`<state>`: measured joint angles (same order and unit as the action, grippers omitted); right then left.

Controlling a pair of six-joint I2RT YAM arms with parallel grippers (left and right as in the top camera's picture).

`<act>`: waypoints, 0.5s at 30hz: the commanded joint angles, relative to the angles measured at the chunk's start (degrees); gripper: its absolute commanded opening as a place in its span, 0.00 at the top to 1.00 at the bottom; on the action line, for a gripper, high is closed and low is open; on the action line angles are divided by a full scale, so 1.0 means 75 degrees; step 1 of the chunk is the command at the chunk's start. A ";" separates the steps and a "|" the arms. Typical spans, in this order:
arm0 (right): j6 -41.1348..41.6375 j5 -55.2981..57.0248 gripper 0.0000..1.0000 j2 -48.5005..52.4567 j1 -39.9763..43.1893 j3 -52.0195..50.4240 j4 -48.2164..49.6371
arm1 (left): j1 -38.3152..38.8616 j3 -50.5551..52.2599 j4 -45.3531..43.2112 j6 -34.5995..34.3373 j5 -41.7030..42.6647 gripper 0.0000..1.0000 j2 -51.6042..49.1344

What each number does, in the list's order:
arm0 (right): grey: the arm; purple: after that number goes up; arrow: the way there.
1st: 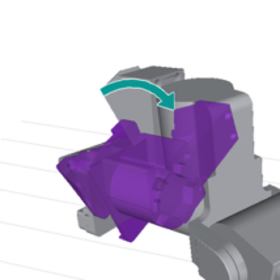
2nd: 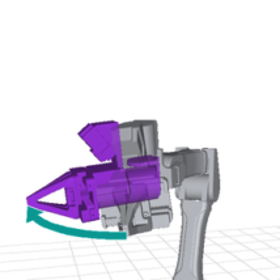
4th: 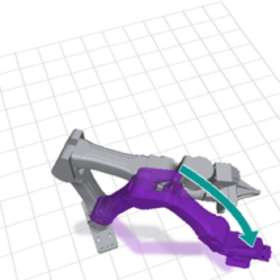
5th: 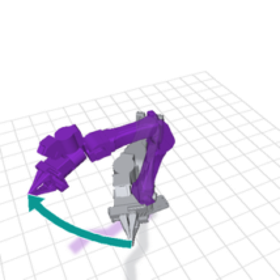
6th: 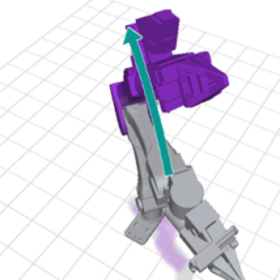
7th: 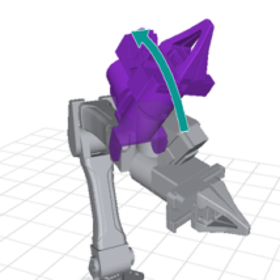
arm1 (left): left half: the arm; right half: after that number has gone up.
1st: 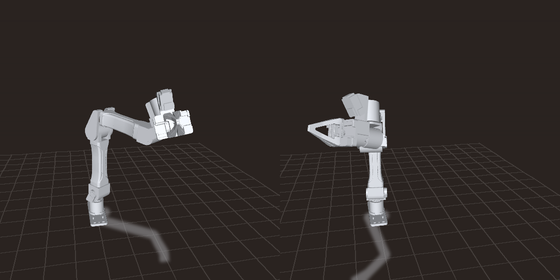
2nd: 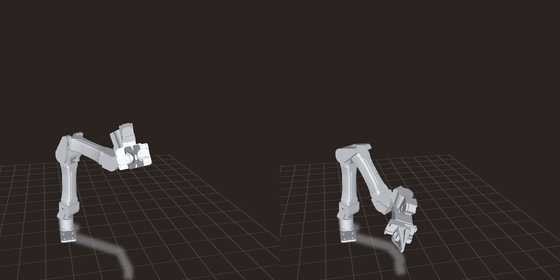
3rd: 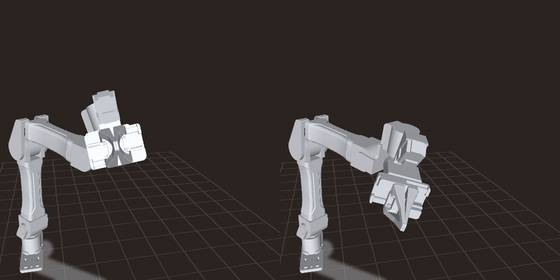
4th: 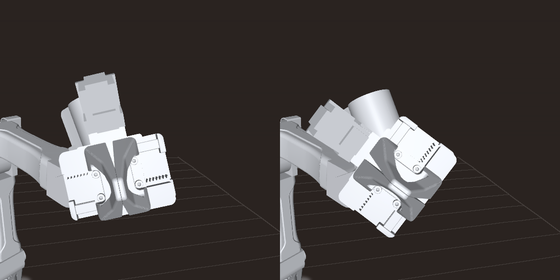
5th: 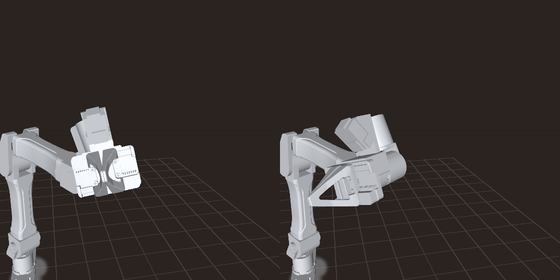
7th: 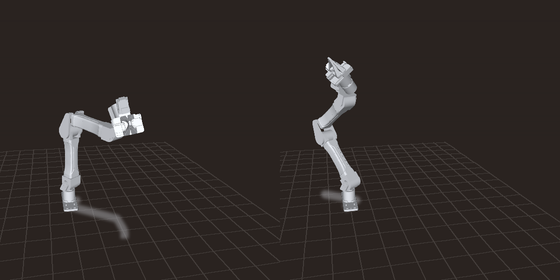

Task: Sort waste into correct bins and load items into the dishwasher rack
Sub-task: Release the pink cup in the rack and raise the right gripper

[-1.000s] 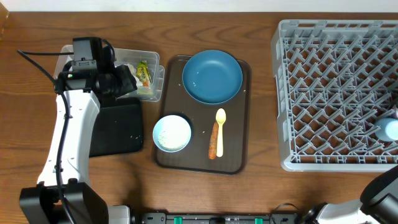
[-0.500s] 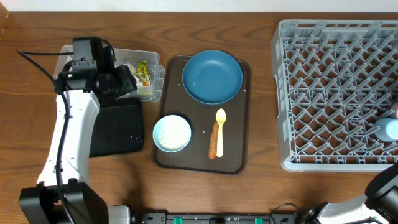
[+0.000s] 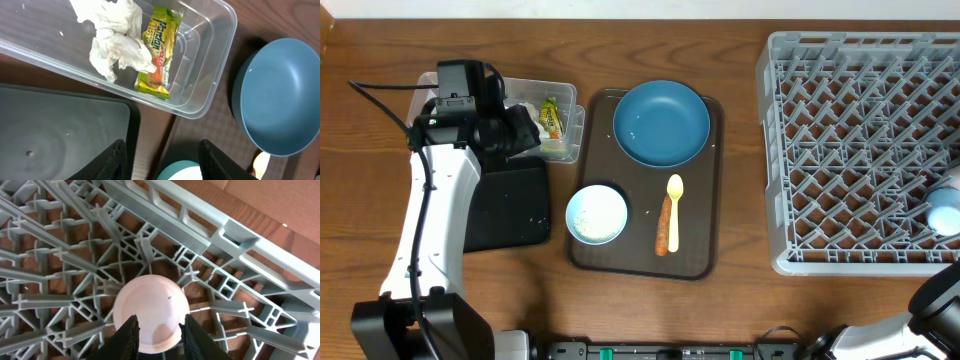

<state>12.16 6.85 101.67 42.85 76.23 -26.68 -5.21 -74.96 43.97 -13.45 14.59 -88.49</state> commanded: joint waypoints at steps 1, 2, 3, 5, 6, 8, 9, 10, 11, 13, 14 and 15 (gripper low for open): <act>-0.0114 -0.0154 0.67 0.0093 0.0111 -0.0020 -0.0055 | -0.0023 -0.0038 0.0044 0.0099 -0.0096 0.51 0.0017; -0.0198 -0.0277 0.66 0.0087 0.0111 -0.0017 -0.0070 | -0.0023 -0.0038 0.0044 0.0099 -0.0096 0.52 0.0017; -0.0338 -0.0504 0.64 0.0070 0.0111 -0.0017 -0.0076 | -0.0023 -0.0038 0.0044 0.0099 -0.0096 0.52 0.0017; -0.0603 -0.1105 0.57 -0.0023 0.0082 -0.0017 -0.0076 | -0.0023 -0.0038 0.0047 0.0099 -0.0096 0.51 0.0017; -0.0644 -0.1314 0.57 -0.0070 0.0070 -0.0020 -0.0076 | -0.0023 -0.0038 0.0047 0.0099 -0.0096 0.51 0.0017; -0.0790 -0.2011 0.57 -0.0256 0.0017 -0.0017 -0.0157 | -0.0023 -0.0038 0.0050 0.0099 -0.0096 0.51 0.0017; -0.0898 -0.2425 0.55 -0.0382 -0.0023 -0.0017 -0.0309 | -0.0023 -0.0038 0.0050 0.0099 -0.0096 0.51 0.0017; -0.0985 -0.2801 0.55 -0.0510 -0.0058 -0.0017 -0.0498 | -0.0023 -0.0038 0.0050 0.0099 -0.0096 0.51 0.0017; -0.1174 -0.3314 0.51 -0.0691 -0.0099 -0.0017 -0.0860 | -0.0023 -0.0038 0.0050 0.0099 -0.0096 0.51 0.0017; -0.1454 -0.4097 0.50 -0.0991 -0.0128 -0.0017 -0.1539 | -0.0023 -0.0038 0.0047 0.0099 -0.0096 0.51 0.0017; -0.1524 -0.4412 0.50 -0.1142 -0.0131 -0.0017 -0.1953 | -0.0023 -0.0038 0.0047 0.0099 -0.0096 0.51 0.0017; -0.1550 -0.4590 0.55 -0.1276 -0.0119 -0.0017 -0.2328 | -0.0023 -0.0038 0.0050 0.0099 -0.0096 0.51 0.0017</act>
<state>4.05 -15.97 96.75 42.57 76.09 -40.62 -5.21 -74.96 44.14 -13.43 14.61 -88.49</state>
